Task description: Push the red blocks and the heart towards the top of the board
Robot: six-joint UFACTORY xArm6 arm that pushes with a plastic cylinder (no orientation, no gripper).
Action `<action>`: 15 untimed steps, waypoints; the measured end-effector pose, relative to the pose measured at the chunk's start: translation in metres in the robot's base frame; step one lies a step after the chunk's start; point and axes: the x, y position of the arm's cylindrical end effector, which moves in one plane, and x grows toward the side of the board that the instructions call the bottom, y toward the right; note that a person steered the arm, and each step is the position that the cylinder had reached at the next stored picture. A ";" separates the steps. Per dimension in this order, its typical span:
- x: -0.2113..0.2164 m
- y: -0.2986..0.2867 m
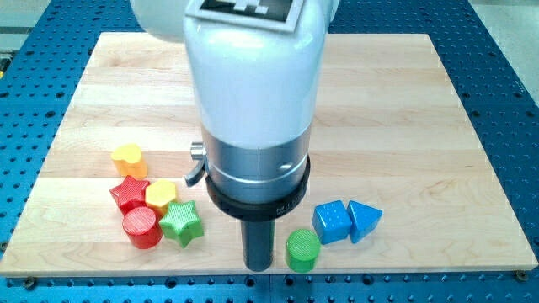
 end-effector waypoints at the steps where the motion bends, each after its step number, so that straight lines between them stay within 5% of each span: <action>1: 0.000 -0.009; 4: 0.000 -0.169; 12: -0.036 -0.143; 15: -0.039 -0.060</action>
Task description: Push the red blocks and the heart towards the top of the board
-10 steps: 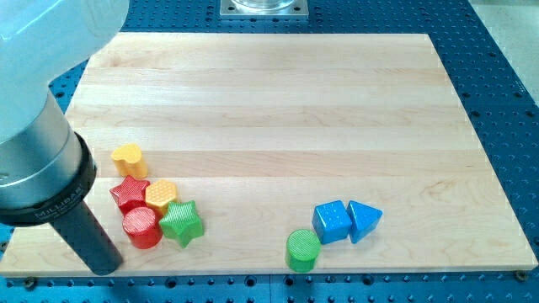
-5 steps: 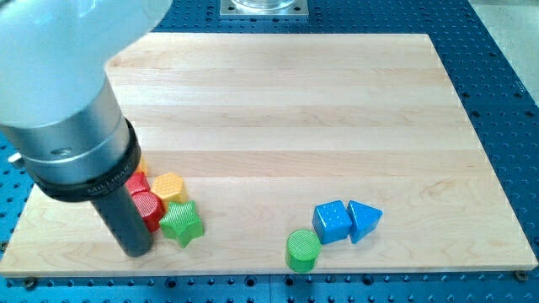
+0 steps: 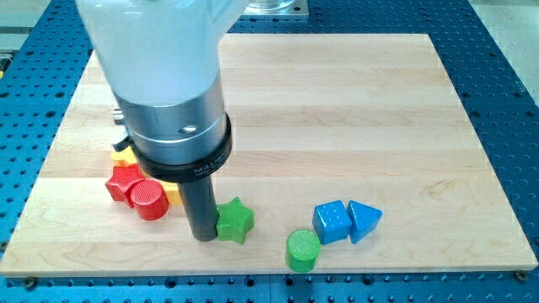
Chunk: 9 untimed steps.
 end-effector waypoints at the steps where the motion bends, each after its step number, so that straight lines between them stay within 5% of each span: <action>1: -0.008 -0.011; 3: -0.003 -0.052; 6: -0.105 -0.052; 9: -0.122 -0.053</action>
